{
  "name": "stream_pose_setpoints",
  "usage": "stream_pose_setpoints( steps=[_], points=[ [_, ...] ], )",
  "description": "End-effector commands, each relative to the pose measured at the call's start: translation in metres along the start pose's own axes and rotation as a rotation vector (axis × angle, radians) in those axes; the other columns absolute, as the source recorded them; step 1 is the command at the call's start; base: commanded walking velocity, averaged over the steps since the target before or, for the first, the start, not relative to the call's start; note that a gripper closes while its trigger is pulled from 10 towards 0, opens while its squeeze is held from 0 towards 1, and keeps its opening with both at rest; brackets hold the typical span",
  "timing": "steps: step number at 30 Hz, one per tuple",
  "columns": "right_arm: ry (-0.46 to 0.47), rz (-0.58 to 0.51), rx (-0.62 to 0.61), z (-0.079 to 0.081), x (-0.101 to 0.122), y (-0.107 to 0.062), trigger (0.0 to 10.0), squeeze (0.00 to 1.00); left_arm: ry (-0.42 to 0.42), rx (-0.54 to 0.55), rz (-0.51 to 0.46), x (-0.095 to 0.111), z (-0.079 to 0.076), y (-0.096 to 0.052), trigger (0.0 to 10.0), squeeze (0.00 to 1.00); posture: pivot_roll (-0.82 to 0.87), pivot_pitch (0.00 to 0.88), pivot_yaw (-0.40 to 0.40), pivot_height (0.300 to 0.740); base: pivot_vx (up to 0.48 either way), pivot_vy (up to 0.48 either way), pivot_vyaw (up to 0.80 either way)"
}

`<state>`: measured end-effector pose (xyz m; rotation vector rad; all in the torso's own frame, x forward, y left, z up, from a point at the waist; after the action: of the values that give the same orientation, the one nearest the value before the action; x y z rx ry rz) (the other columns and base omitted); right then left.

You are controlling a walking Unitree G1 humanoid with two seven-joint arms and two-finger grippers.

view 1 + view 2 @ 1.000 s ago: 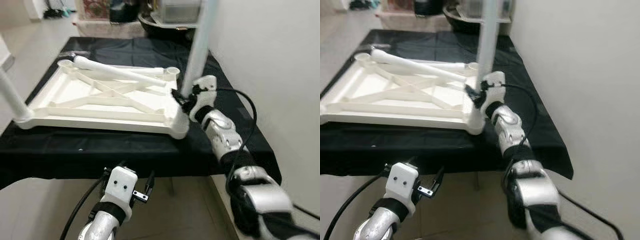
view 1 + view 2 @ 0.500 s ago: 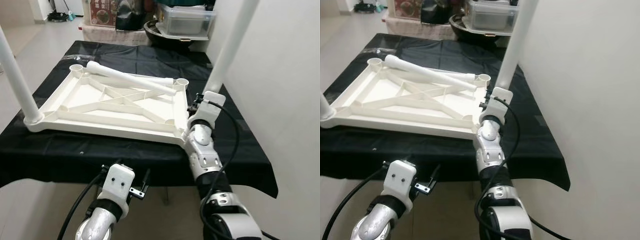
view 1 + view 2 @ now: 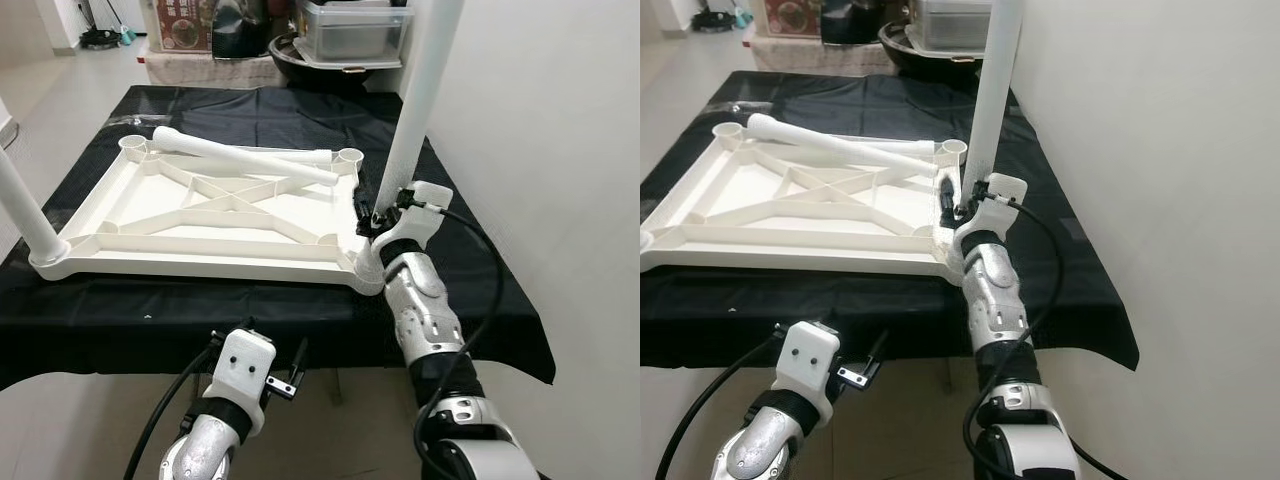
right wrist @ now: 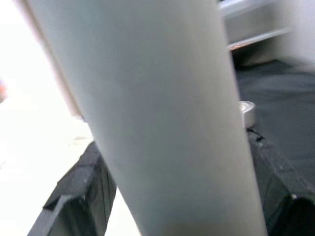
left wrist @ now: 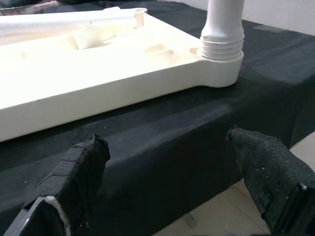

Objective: Building children table

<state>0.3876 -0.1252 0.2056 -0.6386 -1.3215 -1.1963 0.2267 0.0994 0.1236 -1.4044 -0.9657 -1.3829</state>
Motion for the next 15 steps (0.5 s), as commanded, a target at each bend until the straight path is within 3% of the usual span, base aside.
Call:
stream_pose_setpoints(
  steps=[1, 2, 4, 6, 7, 8, 9, 12, 15],
  points=[
    [0.044, 0.026, 0.131, 0.001, -0.001, 0.002, 10.0, 0.0, -0.005, -0.01, 0.009, -0.003, -0.002, 0.0, 10.0, 0.0, 0.11, 0.079, -0.064, 0.74, 0.0, 0.0, 0.0],
    [0.065, 0.058, 0.249, 0.001, 0.001, 0.003, 10.0, 0.0, -0.005, -0.01, 0.008, -0.003, -0.002, 0.001, 10.0, 0.0, 0.11, 0.082, -0.064, 0.74, 0.0, 0.0, 0.0],
    [0.065, 0.058, 0.249, 0.001, 0.001, 0.003, 10.0, 0.0, -0.005, -0.01, 0.008, -0.003, -0.002, 0.001, 10.0, 0.0, 0.11, 0.082, -0.064, 0.74, 0.0, 0.0, 0.0],
    [0.085, 0.127, 0.536, 0.019, 0.004, 0.008, 10.0, 0.0, -0.007, -0.012, 0.006, -0.003, -0.002, 0.001, 10.0, 0.0, 0.12, 0.088, -0.062, 0.74, 0.0, 0.0, 0.0],
    [0.085, 0.127, 0.536, 0.019, 0.004, 0.008, 10.0, 0.0, -0.007, -0.012, 0.006, -0.003, -0.002, 0.001, 10.0, 0.0, 0.12, 0.088, -0.062, 0.74, 0.0, 0.0, 0.0],
    [0.072, 0.168, 0.66, 0.029, 0.003, 0.01, 10.0, 0.0, -0.007, -0.013, 0.004, -0.002, -0.003, 0.0, 10.0, 0.0, 0.13, 0.092, -0.069, 0.74, 0.0, 0.0, 0.0],
    [0.072, 0.168, 0.66, 0.029, 0.003, 0.01, 10.0, 0.0, -0.007, -0.013, 0.004, -0.002, -0.003, 0.0, 10.0, 0.0, 0.13, 0.092, -0.069, 0.74, 0.0, 0.0, 0.0],
    [0.007, 0.291, 0.91, 0.047, -0.006, 0.007, 10.0, 0.0, -0.015, -0.015, 0.001, 0.0, -0.005, -0.004, 10.0, 0.0, 0.16, 0.119, -0.083, 0.74, 0.0, 0.0, 0.0],
    [-0.04, 0.359, 0.983, 0.054, -0.013, 0.005, 10.0, 0.0, -0.02, -0.018, -0.005, 0.002, -0.007, -0.008, 10.0, 0.0, 0.17, 0.134, -0.091, 0.74, 0.0, 0.0, 0.0]
  ],
)
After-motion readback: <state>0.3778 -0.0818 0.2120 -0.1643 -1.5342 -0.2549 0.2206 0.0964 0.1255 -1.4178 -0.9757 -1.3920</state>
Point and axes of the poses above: a point about 5 cm out from each wrist's last joint towards the gripper, its own y axis pointing out of the wrist towards the gripper, its own x axis along the axis of the wrist's last joint, z = x × y, the point moved 1 cm from there along y, pointing out of the wrist towards the gripper, and after that the axes turned 4 degrees about -y, right-handed, at the moved point
